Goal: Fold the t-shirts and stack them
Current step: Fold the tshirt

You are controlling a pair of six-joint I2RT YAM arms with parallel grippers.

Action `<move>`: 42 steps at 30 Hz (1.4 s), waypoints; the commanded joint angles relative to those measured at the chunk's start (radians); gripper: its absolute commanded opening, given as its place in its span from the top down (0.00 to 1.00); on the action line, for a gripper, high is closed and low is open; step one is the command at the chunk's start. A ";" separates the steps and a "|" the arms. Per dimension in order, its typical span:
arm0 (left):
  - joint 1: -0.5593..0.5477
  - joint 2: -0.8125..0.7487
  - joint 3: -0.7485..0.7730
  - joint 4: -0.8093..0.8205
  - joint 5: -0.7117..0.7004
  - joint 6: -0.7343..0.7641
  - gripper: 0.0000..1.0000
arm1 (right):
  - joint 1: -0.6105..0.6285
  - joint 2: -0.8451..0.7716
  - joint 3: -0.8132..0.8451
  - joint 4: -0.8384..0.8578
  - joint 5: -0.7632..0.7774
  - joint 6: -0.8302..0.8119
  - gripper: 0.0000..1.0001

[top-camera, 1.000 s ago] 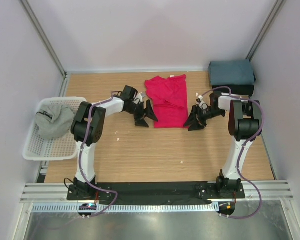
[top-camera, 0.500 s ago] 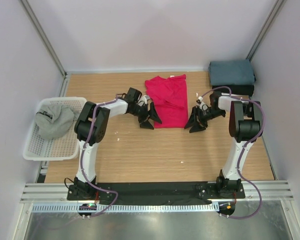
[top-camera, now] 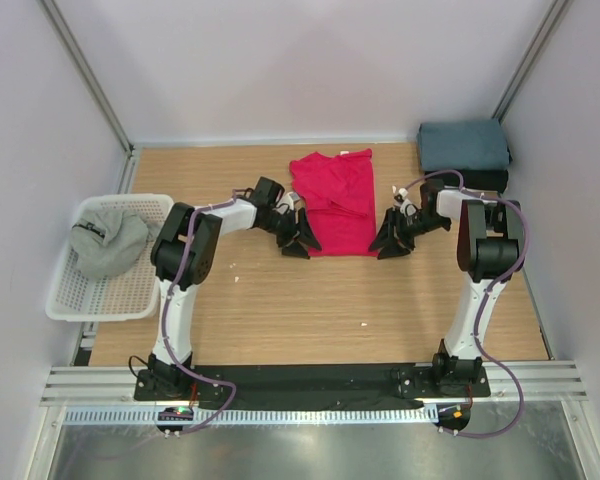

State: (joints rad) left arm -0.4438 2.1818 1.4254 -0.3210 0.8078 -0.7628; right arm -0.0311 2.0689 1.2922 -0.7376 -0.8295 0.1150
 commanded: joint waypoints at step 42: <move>-0.012 -0.476 -0.141 0.089 -0.078 0.053 1.00 | -0.003 -0.481 0.058 -0.102 -0.033 -0.097 0.98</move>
State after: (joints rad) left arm -0.4507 1.7321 1.2980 -0.2306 0.7403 -0.7284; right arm -0.0338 1.6440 1.3361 -0.8242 -0.8520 0.0307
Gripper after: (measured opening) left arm 0.009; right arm 0.055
